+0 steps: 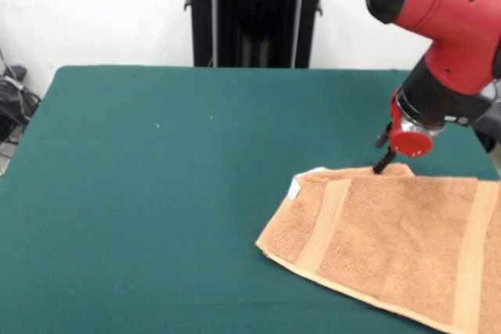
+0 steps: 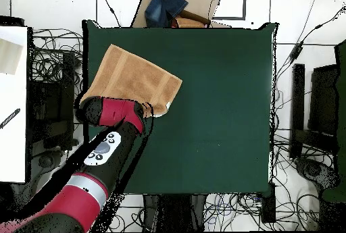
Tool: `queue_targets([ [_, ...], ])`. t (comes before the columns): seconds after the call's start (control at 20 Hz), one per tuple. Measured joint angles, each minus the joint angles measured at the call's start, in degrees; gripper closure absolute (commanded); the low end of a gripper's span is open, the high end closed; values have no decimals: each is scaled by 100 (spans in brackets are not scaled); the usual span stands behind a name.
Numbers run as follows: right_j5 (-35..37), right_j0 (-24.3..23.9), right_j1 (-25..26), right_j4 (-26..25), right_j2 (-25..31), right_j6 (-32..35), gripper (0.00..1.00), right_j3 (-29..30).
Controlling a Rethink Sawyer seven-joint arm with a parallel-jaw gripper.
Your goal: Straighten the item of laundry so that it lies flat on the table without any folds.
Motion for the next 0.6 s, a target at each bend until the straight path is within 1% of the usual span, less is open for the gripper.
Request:
queue_targets([
  [0.6, 0, 0, 54, 0, 0, 0, 0, -63],
])
